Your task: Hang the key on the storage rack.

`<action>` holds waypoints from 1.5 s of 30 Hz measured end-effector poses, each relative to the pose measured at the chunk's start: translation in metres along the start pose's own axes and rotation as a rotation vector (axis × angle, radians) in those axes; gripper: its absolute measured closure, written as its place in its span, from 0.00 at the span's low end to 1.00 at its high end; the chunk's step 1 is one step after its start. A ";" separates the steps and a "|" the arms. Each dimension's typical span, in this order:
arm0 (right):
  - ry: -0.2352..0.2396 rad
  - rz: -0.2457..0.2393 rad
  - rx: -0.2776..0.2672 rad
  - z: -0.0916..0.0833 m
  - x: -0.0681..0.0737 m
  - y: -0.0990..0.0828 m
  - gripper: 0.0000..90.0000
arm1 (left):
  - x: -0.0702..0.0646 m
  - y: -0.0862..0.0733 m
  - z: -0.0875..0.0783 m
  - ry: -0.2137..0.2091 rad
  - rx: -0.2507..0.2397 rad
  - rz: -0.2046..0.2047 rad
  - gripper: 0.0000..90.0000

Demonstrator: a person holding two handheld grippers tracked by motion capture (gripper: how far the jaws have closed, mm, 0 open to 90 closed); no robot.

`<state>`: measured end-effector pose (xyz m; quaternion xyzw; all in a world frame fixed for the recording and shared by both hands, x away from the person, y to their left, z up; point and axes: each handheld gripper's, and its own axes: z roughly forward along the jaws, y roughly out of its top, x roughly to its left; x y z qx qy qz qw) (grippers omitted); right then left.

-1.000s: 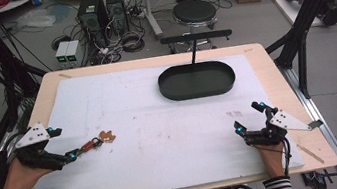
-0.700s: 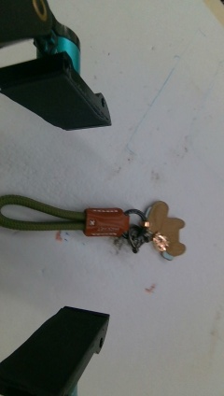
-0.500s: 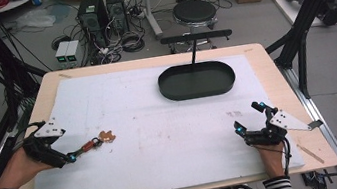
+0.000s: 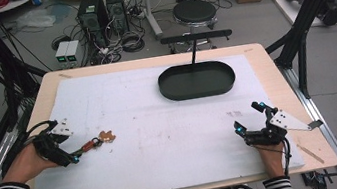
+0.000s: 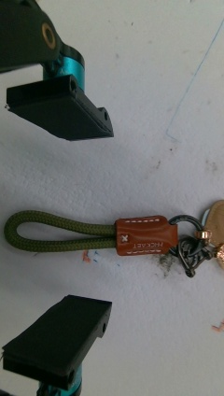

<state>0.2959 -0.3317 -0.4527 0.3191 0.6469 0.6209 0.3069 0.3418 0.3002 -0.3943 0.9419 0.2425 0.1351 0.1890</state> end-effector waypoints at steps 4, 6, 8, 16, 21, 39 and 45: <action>0.002 -0.001 -0.001 0.000 0.000 0.000 0.01 | 0.002 0.001 0.002 -0.007 0.027 -0.004 0.21; 0.002 -0.003 -0.001 0.000 0.000 0.000 0.01 | 0.003 0.001 0.004 -0.014 0.041 -0.002 0.23; 0.002 -0.003 -0.001 0.000 0.000 0.000 0.01 | 0.004 0.002 0.007 -0.020 0.073 0.002 0.24; 0.002 -0.003 -0.001 0.000 0.000 0.000 0.01 | 0.004 0.003 0.010 -0.043 0.097 -0.003 0.35; 0.003 -0.001 -0.002 0.000 0.000 0.000 0.01 | 0.004 0.002 0.011 -0.049 0.105 -0.010 0.41; 0.004 0.000 0.001 0.000 0.001 0.000 0.01 | 0.004 0.001 0.013 -0.081 0.145 -0.022 0.60; 0.003 -0.002 0.001 0.000 0.000 0.000 0.01 | 0.004 0.002 0.013 -0.092 0.176 -0.004 0.74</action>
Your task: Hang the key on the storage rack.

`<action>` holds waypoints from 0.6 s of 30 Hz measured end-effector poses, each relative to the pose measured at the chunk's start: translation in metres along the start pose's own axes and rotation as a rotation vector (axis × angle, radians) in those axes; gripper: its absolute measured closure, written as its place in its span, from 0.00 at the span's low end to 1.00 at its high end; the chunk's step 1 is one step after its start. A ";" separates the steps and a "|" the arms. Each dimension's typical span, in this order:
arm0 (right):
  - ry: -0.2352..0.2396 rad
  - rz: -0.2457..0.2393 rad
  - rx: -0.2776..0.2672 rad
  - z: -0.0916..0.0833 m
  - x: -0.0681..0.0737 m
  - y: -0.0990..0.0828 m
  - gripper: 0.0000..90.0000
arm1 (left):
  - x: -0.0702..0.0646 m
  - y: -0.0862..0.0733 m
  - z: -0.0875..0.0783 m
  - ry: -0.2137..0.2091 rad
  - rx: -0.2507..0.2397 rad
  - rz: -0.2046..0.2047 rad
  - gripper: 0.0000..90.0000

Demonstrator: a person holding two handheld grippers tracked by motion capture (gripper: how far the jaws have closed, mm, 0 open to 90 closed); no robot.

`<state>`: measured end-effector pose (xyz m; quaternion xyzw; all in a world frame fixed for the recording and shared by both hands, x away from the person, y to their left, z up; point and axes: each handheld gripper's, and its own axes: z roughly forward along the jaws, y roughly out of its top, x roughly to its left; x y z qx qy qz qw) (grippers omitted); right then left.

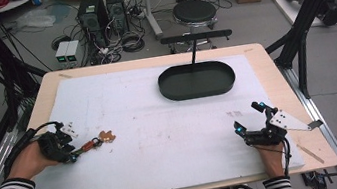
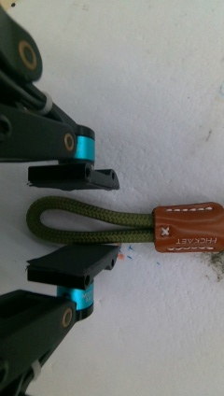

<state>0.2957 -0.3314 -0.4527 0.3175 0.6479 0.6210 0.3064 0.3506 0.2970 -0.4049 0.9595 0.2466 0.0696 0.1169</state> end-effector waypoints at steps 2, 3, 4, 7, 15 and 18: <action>0.000 0.000 0.000 0.000 0.000 0.000 0.01 | 0.000 0.000 0.001 -0.028 -0.002 -0.008 0.83; -0.002 -0.003 -0.001 0.000 0.000 0.000 0.01 | 0.000 0.000 0.001 -0.028 -0.002 -0.008 0.85; 0.000 0.001 0.000 0.000 0.000 0.000 0.01 | 0.000 0.000 0.001 -0.033 0.001 0.002 0.86; -0.001 -0.003 0.000 0.000 0.000 0.000 0.01 | -0.001 0.000 0.001 -0.027 0.001 0.011 0.87; -0.001 0.000 -0.002 0.000 0.000 0.000 0.01 | -0.001 0.000 0.000 -0.025 -0.002 -0.007 0.88; -0.002 0.002 0.001 0.000 0.000 0.000 0.01 | -0.001 0.000 0.000 -0.018 -0.001 -0.036 0.88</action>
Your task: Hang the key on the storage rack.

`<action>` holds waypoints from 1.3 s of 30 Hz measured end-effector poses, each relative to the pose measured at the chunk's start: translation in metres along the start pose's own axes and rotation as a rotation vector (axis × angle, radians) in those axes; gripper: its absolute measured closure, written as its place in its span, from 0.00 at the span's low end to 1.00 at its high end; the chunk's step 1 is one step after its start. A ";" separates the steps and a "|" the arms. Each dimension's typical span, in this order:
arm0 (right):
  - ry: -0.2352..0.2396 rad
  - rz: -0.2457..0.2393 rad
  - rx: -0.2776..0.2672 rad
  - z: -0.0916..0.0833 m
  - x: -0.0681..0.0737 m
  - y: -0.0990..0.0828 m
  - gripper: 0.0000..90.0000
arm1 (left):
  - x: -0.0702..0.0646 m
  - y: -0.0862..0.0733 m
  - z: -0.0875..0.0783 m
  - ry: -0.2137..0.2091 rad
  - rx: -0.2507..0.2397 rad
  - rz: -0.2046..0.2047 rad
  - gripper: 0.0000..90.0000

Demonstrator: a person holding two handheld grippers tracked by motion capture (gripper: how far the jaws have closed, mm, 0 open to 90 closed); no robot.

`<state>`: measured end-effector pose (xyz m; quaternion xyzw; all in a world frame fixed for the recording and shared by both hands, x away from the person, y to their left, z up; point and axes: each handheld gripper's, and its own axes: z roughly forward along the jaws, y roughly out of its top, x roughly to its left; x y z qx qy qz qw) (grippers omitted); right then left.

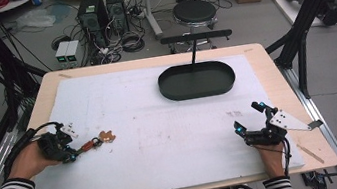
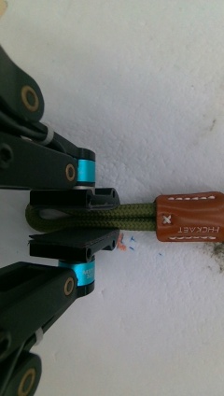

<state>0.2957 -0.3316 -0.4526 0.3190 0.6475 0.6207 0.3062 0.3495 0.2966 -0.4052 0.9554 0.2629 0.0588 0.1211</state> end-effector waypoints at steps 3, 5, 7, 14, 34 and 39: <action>0.002 -0.001 0.002 0.000 0.000 0.000 0.01 | 0.000 0.000 0.000 -0.001 -0.028 -0.028 0.88; -0.001 0.000 0.007 0.000 0.000 0.001 0.01 | 0.003 0.000 -0.003 -0.004 -0.059 -0.037 0.88; -0.001 0.007 0.013 0.001 -0.001 0.001 0.01 | 0.004 0.000 -0.005 -0.008 -0.077 -0.039 0.88; 0.001 0.025 0.030 0.001 -0.006 0.008 0.01 | 0.004 0.004 -0.019 0.010 -0.201 -0.040 0.88; 0.234 -0.047 0.085 0.029 0.001 0.071 0.01 | -0.012 0.074 -0.053 -0.072 -0.505 0.058 0.88; 0.278 -0.067 0.085 0.037 0.006 0.083 0.01 | -0.018 0.090 -0.057 -0.094 -0.527 0.093 0.88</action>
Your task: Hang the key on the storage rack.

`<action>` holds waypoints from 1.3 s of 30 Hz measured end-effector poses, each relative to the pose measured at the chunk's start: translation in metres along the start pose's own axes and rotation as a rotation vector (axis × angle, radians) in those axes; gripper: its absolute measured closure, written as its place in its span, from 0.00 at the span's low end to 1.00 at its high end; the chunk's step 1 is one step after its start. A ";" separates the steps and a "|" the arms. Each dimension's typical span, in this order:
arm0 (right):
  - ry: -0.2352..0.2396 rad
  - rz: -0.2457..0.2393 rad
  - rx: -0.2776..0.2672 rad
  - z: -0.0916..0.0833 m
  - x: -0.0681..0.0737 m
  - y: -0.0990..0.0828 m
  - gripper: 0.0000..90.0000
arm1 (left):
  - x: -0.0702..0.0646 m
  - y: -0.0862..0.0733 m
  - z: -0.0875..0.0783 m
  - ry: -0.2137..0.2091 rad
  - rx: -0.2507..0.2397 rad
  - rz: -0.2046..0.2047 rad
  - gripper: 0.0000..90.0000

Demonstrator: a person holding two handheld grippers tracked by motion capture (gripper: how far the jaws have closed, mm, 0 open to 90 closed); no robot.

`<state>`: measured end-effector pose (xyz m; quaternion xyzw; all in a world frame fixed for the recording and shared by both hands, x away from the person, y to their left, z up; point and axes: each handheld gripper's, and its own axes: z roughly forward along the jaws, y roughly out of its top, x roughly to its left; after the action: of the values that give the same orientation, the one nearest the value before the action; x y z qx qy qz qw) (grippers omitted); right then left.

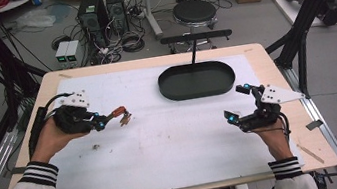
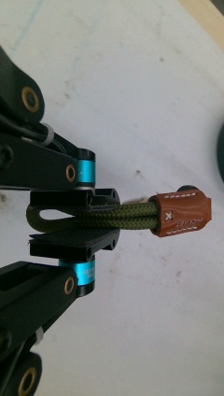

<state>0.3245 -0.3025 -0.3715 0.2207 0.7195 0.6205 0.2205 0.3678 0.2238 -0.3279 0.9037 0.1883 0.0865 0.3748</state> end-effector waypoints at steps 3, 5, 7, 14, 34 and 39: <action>0.023 -0.003 0.017 0.006 0.000 0.007 0.01 | -0.004 0.013 0.005 -0.026 -0.023 0.019 0.88; 0.052 -0.018 0.029 0.011 0.000 0.013 0.01 | -0.006 0.023 0.009 -0.047 -0.041 0.036 0.88; 0.078 -0.036 0.048 0.016 0.002 0.018 0.01 | -0.008 0.031 0.012 -0.065 -0.063 0.049 0.88; 0.186 -0.073 0.082 0.034 0.005 0.038 0.01 | -0.016 0.051 0.025 -0.110 -0.072 0.095 0.88; 0.394 -0.211 0.273 0.098 0.017 0.079 0.01 | -0.034 0.083 0.051 -0.184 -0.063 0.170 0.88; 0.418 -0.228 0.289 0.108 0.020 0.086 0.01 | -0.037 0.087 0.054 -0.198 -0.065 0.182 0.88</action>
<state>0.3761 -0.1931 -0.3018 0.0346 0.8506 0.5147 0.1018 0.3738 0.1173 -0.3045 0.9086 0.0646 0.0364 0.4111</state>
